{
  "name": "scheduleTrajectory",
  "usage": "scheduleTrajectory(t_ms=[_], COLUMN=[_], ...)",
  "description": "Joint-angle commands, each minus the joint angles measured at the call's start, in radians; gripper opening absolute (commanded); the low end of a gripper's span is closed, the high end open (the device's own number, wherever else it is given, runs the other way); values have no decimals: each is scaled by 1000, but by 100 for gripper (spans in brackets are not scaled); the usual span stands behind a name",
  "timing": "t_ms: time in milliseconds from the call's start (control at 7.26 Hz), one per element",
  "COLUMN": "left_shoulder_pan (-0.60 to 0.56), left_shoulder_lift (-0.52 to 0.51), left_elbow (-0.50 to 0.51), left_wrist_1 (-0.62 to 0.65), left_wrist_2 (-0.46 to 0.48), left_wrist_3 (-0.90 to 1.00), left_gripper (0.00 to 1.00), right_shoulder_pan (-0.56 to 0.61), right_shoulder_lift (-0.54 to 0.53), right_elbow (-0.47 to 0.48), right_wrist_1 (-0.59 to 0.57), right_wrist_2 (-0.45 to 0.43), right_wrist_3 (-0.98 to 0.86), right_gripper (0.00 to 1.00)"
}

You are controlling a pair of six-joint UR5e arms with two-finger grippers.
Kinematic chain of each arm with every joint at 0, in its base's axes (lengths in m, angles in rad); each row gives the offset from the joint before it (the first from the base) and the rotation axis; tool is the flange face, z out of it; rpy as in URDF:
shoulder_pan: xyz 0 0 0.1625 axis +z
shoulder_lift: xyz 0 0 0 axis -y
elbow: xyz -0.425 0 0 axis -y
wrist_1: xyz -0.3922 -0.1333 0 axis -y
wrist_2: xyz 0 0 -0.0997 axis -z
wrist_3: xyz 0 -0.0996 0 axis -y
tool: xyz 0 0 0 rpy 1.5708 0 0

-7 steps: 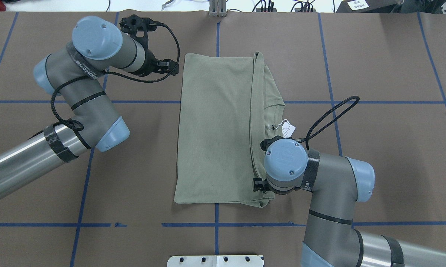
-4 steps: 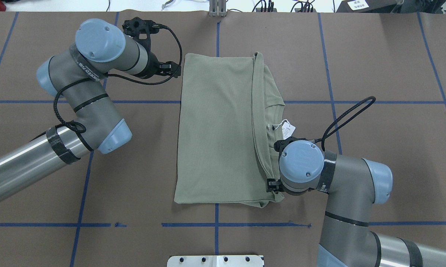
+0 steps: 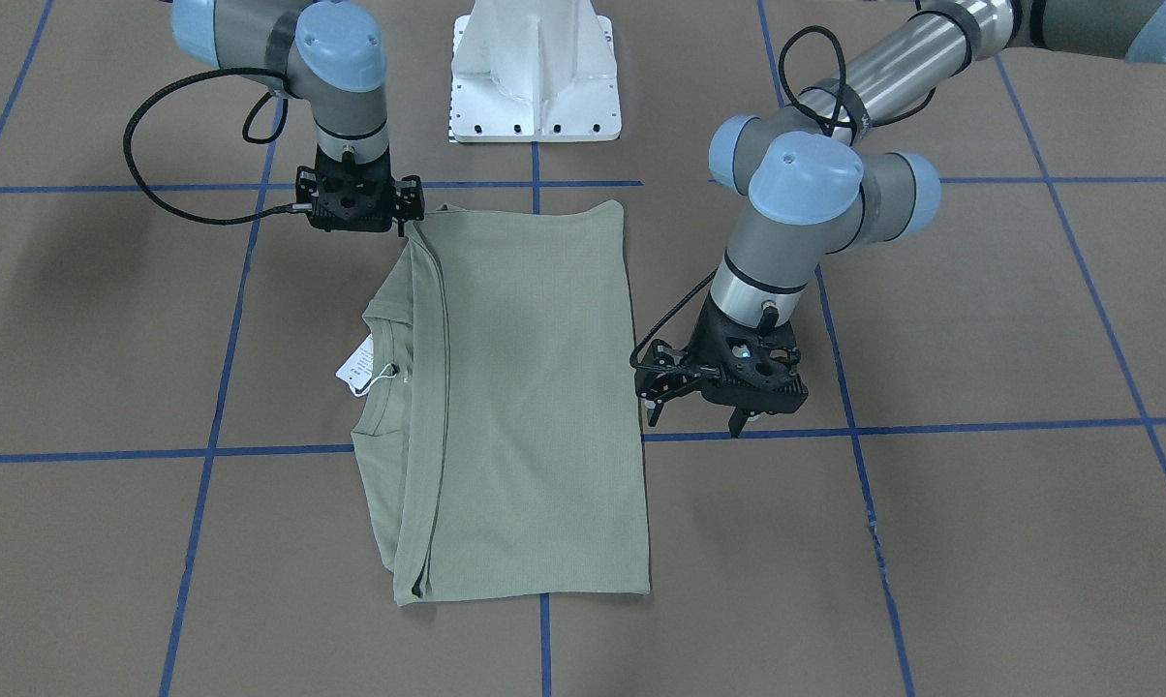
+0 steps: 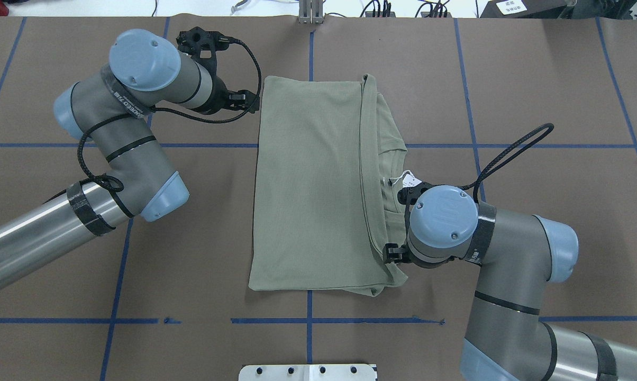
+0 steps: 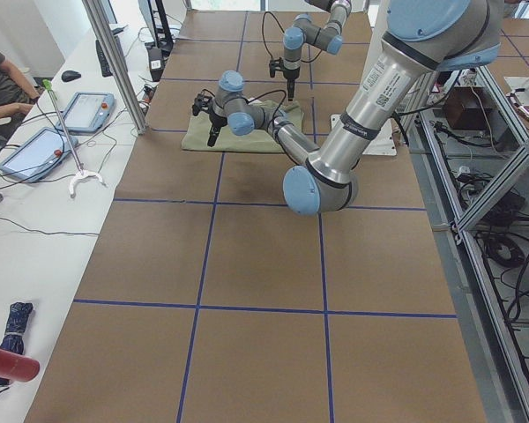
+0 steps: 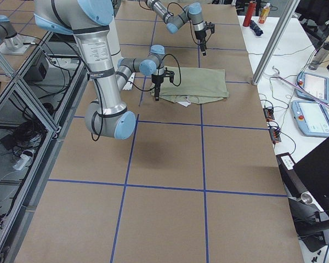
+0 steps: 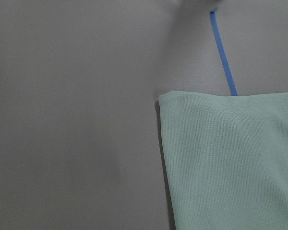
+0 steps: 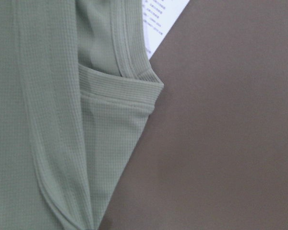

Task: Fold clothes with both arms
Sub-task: 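Adjust the right gripper along the shirt's side edge near the collar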

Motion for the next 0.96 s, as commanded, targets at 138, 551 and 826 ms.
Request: scheduleTrajectory(t_ms=[138,551,826], left_shoulder_pan=[0,0,0], left_shoulder_lift=[2,0,0], left_elbow=[1,1,1], left_wrist_1=[0,0,0], left_wrist_2=[0,0,0], left_wrist_3=[5,5,4], left_gripper=[100,100,100], right_shoulder_pan=[28,26,14], right_shoulder_lift=[119,144,144], right_elbow=[-107,-168,-185], right_wrist_1=[7,9,10], right_wrist_2=[-14,-11,-5], right_wrist_3=[-64,-96,-96], right_gripper=[100,100,100])
